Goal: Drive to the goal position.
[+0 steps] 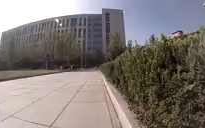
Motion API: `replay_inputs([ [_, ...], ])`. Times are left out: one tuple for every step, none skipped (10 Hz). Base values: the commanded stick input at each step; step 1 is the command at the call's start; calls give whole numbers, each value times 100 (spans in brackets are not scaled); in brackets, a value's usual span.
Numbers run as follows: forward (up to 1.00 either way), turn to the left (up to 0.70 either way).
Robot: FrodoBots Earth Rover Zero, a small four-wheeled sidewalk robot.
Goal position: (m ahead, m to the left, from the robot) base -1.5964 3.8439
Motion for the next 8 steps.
replay_inputs([
  [-64, 0],
  [-70, 0],
  [-69, 0],
  [7, 0],
  [61, 0],
  [70, 0],
  [70, 0],
  [70, 8],
])
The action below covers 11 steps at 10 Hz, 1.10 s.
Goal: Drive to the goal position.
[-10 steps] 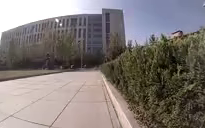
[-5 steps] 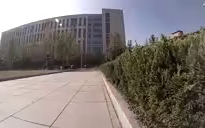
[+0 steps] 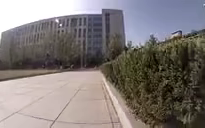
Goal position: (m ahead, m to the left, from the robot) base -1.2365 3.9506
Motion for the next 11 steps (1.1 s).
replay_inputs([
  [70, 24],
  [70, 34],
  [70, 35],
  [70, 35],
  [70, 35],
  [70, 35],
  [70, 35],
  [70, 35],
  [70, 35],
  [70, 35],
  [70, 35],
])
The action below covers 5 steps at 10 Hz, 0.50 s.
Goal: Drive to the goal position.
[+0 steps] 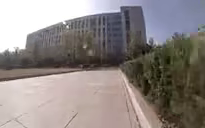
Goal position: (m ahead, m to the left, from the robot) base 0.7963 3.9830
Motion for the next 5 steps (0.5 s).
replay_inputs([
  [70, 35],
  [70, 35],
  [70, 35],
  [70, 35],
  [70, 35],
])
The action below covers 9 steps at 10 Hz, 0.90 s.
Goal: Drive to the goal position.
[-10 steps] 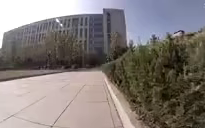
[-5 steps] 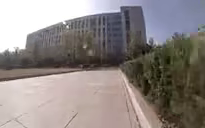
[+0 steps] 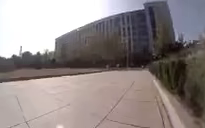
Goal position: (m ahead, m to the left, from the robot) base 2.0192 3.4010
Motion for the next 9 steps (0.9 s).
replay_inputs([
  [70, 35],
  [70, 35],
  [70, 35],
  [70, 35],
  [70, 35],
  [70, 35],
  [70, 35],
  [70, 35],
  [70, 35],
])
